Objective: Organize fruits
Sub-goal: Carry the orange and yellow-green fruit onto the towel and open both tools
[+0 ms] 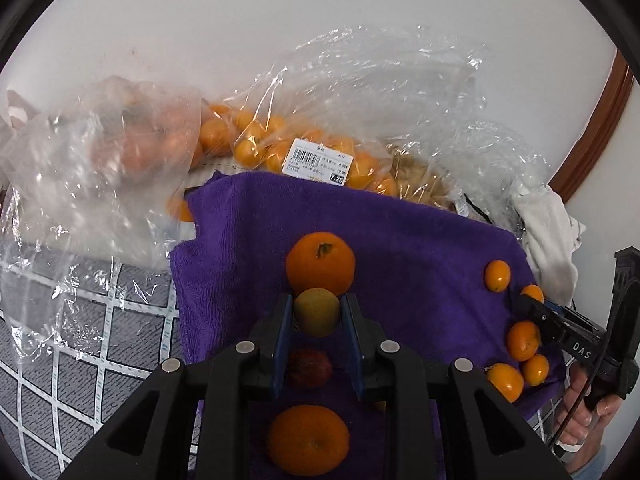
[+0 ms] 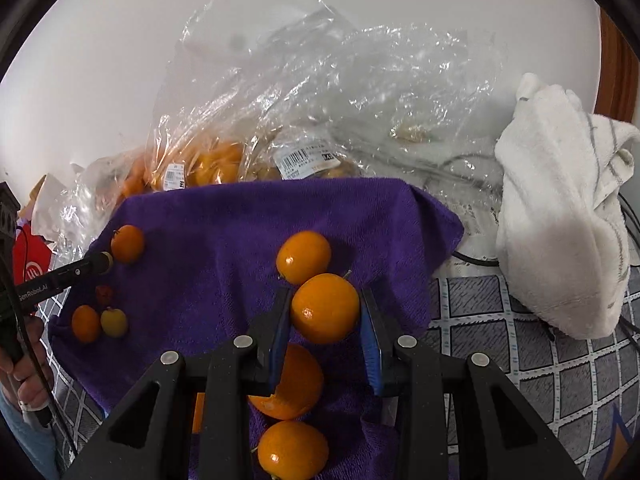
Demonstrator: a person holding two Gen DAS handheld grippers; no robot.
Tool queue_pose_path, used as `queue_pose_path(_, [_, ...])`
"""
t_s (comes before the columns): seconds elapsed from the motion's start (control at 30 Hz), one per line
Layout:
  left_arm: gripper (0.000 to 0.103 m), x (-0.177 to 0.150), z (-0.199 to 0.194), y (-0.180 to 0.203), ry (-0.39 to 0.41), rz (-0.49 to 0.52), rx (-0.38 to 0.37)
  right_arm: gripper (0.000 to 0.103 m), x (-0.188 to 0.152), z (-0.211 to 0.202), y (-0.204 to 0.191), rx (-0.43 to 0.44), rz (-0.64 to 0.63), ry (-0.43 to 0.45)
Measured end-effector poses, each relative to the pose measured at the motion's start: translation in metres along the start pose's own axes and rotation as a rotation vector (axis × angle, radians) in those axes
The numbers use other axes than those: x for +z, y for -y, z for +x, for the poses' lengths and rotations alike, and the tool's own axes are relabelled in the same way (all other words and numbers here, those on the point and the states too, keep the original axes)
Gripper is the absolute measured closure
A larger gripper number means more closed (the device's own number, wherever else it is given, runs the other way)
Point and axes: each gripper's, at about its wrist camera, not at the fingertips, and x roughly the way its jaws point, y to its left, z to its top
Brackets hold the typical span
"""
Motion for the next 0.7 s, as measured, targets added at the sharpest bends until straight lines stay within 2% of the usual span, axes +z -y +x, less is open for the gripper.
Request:
queue_pose_path(0.33, [0.079,0.002,0.007,-0.006,-0.025,-0.025,-0.007,0.069,-0.003,0.002,0.002,0.016,0.020,0.006])
queue_pose_path(0.47, [0.079,0.001,0.006,-0.005,-0.034,-0.018,-0.011,0.056,-0.004,0.000,0.001,0.019,0.020,0.001])
queue_pose_path(0.53, [0.078,0.002,0.003,-0.007,-0.039,-0.037,-0.030,0.056,-0.003,-0.008,-0.002,0.001,0.001,0.004])
queue_pose_path(0.57, [0.073,0.002,0.000,-0.008,-0.042,-0.044,-0.027,0.055,-0.003,-0.016,-0.003,-0.018,-0.006,0.025])
queue_pose_path(0.67, [0.072,0.006,-0.014,-0.007,-0.012,-0.041,-0.020,0.047,0.001,-0.044,-0.010,-0.048,-0.013,0.090])
queue_pose_path(0.7, [0.068,0.008,-0.022,-0.006,0.003,-0.041,-0.014,0.046,0.002,-0.054,-0.012,-0.047,-0.003,0.102])
